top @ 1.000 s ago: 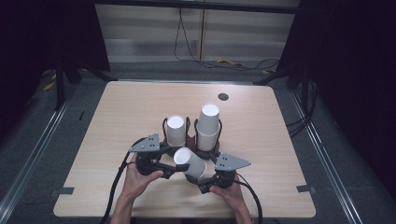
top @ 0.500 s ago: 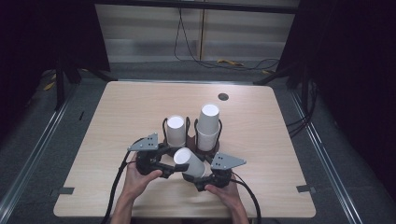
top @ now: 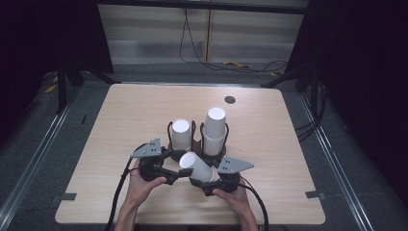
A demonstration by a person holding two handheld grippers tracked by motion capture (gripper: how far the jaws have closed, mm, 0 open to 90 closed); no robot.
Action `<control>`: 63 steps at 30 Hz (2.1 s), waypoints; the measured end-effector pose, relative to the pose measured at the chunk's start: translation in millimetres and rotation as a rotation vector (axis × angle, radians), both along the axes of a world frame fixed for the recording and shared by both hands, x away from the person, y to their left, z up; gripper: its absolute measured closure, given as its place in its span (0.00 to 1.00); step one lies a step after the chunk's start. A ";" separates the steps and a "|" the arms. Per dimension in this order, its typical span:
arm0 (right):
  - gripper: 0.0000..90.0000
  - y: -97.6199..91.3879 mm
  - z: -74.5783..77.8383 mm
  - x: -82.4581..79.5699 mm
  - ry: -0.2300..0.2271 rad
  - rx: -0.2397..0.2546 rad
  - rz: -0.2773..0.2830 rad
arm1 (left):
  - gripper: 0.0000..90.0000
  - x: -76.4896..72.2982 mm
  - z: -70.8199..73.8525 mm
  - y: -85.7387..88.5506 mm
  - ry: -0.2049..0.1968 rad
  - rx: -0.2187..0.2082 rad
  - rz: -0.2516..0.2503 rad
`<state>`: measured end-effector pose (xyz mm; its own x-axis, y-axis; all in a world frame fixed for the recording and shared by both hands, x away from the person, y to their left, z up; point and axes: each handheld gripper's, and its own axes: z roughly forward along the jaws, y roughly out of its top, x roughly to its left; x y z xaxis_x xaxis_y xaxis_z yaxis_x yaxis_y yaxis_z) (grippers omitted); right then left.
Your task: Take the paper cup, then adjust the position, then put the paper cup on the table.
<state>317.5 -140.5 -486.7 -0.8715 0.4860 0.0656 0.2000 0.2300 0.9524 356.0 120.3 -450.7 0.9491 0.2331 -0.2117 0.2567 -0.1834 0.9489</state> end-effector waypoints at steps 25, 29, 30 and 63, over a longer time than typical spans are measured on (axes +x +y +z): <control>0.28 -10.2 3.8 3.1 0.039 -0.097 -0.036 | 0.19 -0.1 -0.3 10.7 0.012 0.038 0.053; 0.28 -10.0 6.6 3.5 0.044 -0.141 -0.038 | 0.19 -1.2 1.1 13.1 -0.009 0.041 0.049; 0.28 -9.9 8.3 3.9 0.043 -0.148 -0.037 | 0.19 -1.3 1.3 13.1 -0.016 0.045 0.054; 0.29 0.0 34.3 17.1 0.059 -0.396 0.055 | 0.18 1.8 5.7 12.9 -0.054 0.196 -0.012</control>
